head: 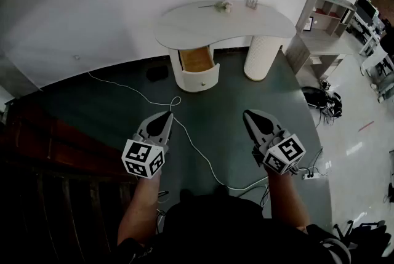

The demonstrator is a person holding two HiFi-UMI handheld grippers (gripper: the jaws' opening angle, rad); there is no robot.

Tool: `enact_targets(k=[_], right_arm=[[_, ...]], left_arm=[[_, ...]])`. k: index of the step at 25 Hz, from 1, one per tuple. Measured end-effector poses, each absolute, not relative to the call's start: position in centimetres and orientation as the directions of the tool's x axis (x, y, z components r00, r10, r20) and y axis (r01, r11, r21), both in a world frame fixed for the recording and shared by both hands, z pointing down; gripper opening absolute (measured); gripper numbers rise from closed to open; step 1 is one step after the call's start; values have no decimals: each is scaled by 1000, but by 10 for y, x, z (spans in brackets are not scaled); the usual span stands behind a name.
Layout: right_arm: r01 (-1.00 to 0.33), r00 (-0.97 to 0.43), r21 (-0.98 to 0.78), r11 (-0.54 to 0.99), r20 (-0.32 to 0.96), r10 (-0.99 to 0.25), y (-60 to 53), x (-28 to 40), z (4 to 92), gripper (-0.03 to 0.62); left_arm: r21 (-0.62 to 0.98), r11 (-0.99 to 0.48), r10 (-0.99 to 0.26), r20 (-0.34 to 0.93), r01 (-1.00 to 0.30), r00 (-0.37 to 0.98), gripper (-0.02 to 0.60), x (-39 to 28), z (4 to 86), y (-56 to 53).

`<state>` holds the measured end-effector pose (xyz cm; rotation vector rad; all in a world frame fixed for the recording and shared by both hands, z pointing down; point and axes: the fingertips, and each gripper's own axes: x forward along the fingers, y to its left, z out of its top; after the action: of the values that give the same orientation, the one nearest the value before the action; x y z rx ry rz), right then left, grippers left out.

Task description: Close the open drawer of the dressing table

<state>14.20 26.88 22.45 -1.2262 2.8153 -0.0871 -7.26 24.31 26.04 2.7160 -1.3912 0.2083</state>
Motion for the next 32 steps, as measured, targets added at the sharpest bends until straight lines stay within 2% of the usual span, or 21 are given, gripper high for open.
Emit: enact_targets(k=[10, 22, 32], right_arm=[[-712, -693, -111, 694, -49, -719, 274, 174, 236, 3], [-679, -708, -232, 696, -43, -705, 284, 225, 270, 5], [-616, -772, -278, 737, 25, -636, 264, 198, 289, 5]], left_arm=[[23, -579, -801, 172, -815, 574, 9, -35, 268, 249], [35, -599, -777, 218, -800, 591, 9, 25, 286, 268], [72, -593, -771, 235, -802, 592, 9, 26, 294, 250]])
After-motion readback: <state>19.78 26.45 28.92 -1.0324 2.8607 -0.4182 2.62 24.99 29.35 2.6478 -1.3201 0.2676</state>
